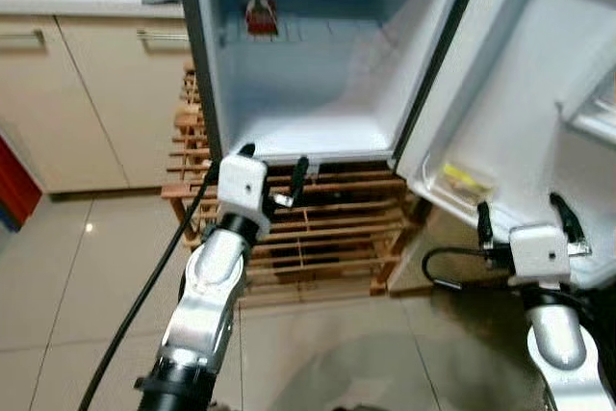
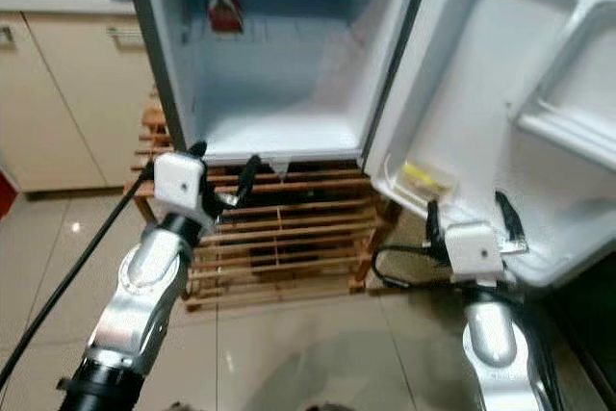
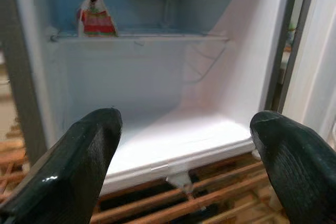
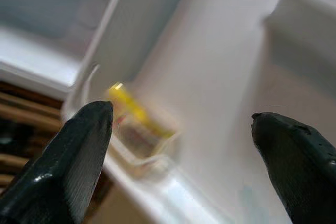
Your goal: Restocking fridge
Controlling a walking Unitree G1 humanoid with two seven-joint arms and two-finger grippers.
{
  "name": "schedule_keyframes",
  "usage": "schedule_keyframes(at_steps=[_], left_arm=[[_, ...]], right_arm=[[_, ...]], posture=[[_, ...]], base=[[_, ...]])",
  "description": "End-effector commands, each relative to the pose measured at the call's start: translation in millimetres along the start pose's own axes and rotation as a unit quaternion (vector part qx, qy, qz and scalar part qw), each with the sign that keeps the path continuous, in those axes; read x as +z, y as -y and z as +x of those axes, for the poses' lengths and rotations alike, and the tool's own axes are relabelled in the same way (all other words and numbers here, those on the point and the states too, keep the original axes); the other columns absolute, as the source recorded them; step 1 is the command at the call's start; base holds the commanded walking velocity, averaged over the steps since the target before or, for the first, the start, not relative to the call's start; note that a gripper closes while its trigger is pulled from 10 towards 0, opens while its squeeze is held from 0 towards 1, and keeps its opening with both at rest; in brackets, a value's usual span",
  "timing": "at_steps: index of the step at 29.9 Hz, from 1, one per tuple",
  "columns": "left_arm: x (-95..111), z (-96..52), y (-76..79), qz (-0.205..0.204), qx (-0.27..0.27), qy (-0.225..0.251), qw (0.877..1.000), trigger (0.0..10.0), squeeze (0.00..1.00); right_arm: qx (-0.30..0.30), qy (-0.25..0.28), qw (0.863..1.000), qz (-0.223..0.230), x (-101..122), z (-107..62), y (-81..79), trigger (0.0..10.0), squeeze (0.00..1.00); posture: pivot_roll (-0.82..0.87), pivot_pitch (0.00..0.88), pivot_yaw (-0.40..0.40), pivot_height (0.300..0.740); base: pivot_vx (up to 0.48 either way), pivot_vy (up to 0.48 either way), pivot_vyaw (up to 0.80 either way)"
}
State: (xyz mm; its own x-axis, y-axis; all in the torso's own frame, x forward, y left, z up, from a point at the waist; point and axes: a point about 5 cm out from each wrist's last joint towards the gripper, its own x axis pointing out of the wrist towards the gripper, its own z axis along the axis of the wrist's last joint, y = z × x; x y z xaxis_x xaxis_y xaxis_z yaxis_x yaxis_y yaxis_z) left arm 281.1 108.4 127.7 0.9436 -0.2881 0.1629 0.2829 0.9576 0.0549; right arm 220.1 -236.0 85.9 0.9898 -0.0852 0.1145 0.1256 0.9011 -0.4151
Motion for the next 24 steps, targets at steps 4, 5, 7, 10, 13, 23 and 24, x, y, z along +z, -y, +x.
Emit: schedule_keyframes(at_steps=[4, 5, 7, 10, 13, 23, 24], left_arm=[[0, -4.8, 1.9, -0.003, -0.006, 0.007, 1.0, 10.0, 0.0], [0, -2.8, 1.7, 0.003, -0.006, 0.007, 1.0, 10.0, 0.0], [1, 0.6, 2.4, 0.004, -0.007, 0.007, 1.0, 10.0, 0.0], [4, 5.7, 4.5, -0.002, -0.011, 0.011, 1.0, 10.0, 0.0], [6, 12.2, 4.5, -0.002, -0.017, 0.013, 1.0, 10.0, 0.0], [7, 18.1, 4.9, -0.004, -0.027, 0.015, 1.0, 10.0, 0.0], [6, 16.2, 5.0, -0.008, -0.028, 0.016, 0.999, 10.0, 0.0]], right_arm=[[0.014, -0.053, 0.998, 0.016, -22, -21.2, 1.7, 10.0, 0.0], [0.02, -0.07, 0.997, 0.012, -29, -27.8, 0.4, 10.0, 0.0], [0.032, -0.101, 0.994, 0.014, -42, -36.6, -2.2, 10.0, 0.0], [0.016, -0.158, 0.987, 0.015, -70, -43.9, -0.9, 10.0, 0.0], [-0.044, -0.216, 0.974, 0.049, -93, -43.7, 7.7, 10.0, 0.0], [-0.002, -0.283, 0.959, -0.009, -111, -41.4, 2.1, 10.0, 0.0], [-0.003, -0.314, 0.949, -0.017, -120, -46.0, 6.5, 10.0, 0.0]], posture=[[-0.08, 0.0, -0.06, 0.74], [-0.08, 0.0, -0.058, 0.74], [-0.08, 0.0, -0.054, 0.74], [-0.09, 0.0, -0.041, 0.74], [-0.09, 0.0, -0.032, 0.74], [-0.09, 0.0, -0.032, 0.74], [-0.09, 0.0, -0.033, 0.74]], base=[[0.0, 0.0, 0.0], [0.0, -0.48, 0.0], [0.0, -0.48, 0.0], [0.0, -0.48, 0.0], [0.0, -0.48, 0.0], [0.0, -0.48, 0.0], [0.0, -0.48, 0.0]])
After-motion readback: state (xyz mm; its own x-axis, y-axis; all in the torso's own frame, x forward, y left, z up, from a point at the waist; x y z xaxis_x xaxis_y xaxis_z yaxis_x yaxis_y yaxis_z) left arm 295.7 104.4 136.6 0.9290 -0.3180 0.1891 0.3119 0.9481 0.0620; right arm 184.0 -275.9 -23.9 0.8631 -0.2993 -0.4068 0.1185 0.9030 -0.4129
